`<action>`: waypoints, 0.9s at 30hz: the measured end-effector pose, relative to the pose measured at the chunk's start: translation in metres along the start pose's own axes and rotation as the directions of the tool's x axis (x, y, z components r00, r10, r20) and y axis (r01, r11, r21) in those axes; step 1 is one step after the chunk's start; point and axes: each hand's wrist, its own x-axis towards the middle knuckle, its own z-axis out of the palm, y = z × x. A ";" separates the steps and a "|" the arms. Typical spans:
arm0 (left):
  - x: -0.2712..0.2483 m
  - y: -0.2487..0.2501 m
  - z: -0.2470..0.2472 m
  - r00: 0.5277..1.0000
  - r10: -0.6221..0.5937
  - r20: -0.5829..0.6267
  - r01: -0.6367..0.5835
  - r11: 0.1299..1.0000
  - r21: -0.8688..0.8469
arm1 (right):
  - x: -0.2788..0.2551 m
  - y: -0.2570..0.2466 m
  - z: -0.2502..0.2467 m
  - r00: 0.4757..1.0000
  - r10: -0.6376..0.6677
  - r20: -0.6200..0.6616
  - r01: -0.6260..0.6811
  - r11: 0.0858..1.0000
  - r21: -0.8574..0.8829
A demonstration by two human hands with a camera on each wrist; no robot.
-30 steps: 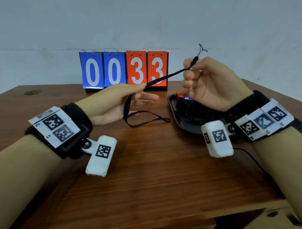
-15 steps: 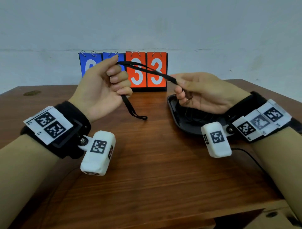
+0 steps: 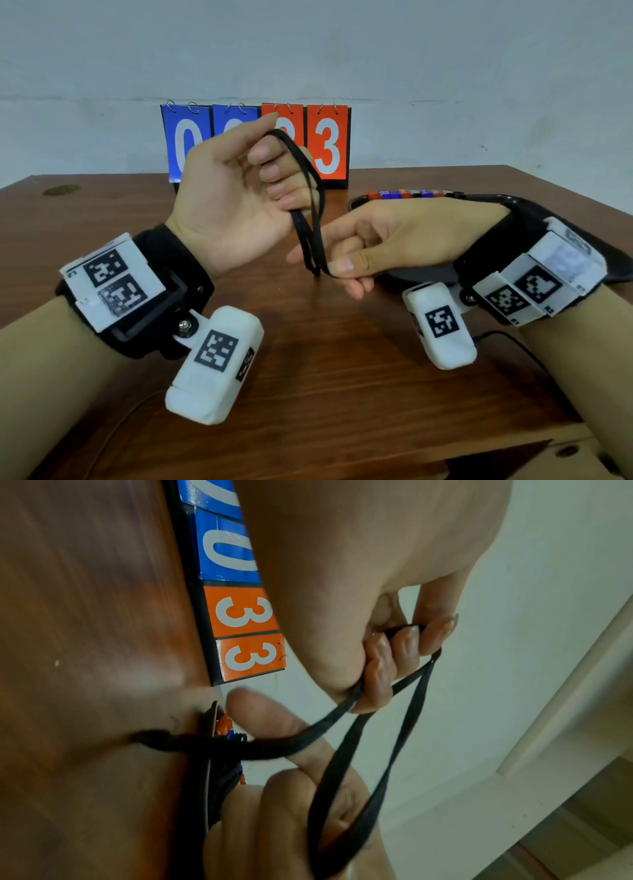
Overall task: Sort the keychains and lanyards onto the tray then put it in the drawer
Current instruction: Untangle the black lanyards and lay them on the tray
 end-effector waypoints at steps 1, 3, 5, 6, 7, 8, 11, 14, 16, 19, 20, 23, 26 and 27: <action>0.000 -0.001 0.000 1.000 -0.001 0.008 0.001 1.000 0.008 | 0.001 0.000 0.001 1.000 0.005 0.027 -0.005 1.000 -0.003; 0.000 0.000 -0.002 1.000 -0.002 0.010 0.002 1.000 0.025 | 0.001 0.000 0.002 0.998 0.001 0.056 0.000 1.000 -0.017; 0.001 0.004 -0.005 1.000 -0.001 -0.015 0.001 0.999 0.046 | 0.000 0.001 0.001 0.999 -0.013 0.039 0.014 1.000 -0.017; 0.002 0.006 -0.006 0.999 0.004 -0.037 -0.002 0.998 0.061 | -0.001 0.001 -0.001 1.000 -0.019 0.019 0.019 1.000 -0.021; 0.003 0.009 -0.008 0.998 0.015 -0.062 -0.010 0.997 0.082 | -0.003 0.002 -0.003 1.000 -0.021 -0.005 0.021 0.999 -0.033; 0.003 0.012 -0.011 0.996 0.030 -0.089 -0.021 0.994 0.105 | -0.005 0.003 -0.007 0.999 -0.017 -0.032 0.016 0.999 -0.047; 0.007 0.021 -0.018 0.985 0.058 -0.160 -0.033 0.988 0.151 | -0.013 0.006 -0.017 0.995 0.004 -0.104 -0.009 0.999 -0.048; 0.011 0.025 -0.025 0.977 0.051 -0.209 -0.015 0.985 0.169 | -0.015 0.014 -0.025 0.987 0.032 -0.156 -0.029 0.999 0.024; 0.013 0.026 -0.029 0.968 0.050 -0.244 -0.005 0.983 0.183 | -0.017 0.020 -0.031 0.976 0.046 -0.211 -0.026 0.995 0.099; 0.014 0.027 -0.032 0.958 0.053 -0.281 0.016 0.971 0.238 | -0.021 0.028 -0.040 0.946 0.063 -0.317 -0.020 0.990 0.139; 0.015 0.027 -0.032 0.955 0.055 -0.290 0.023 0.966 0.259 | -0.024 0.029 -0.043 0.937 0.074 -0.342 -0.020 0.987 0.160; 0.017 0.025 -0.032 0.944 0.061 -0.326 0.049 0.947 0.319 | -0.032 0.030 -0.050 0.925 0.116 -0.362 -0.037 0.975 0.219; 0.019 0.022 -0.034 0.939 0.028 -0.344 0.118 0.910 0.398 | -0.038 0.027 -0.054 0.892 0.140 -0.431 -0.034 0.969 0.244; 0.019 0.023 -0.035 0.936 -0.003 -0.353 0.161 0.893 0.421 | -0.038 0.027 -0.055 0.862 0.146 -0.485 -0.012 0.963 0.268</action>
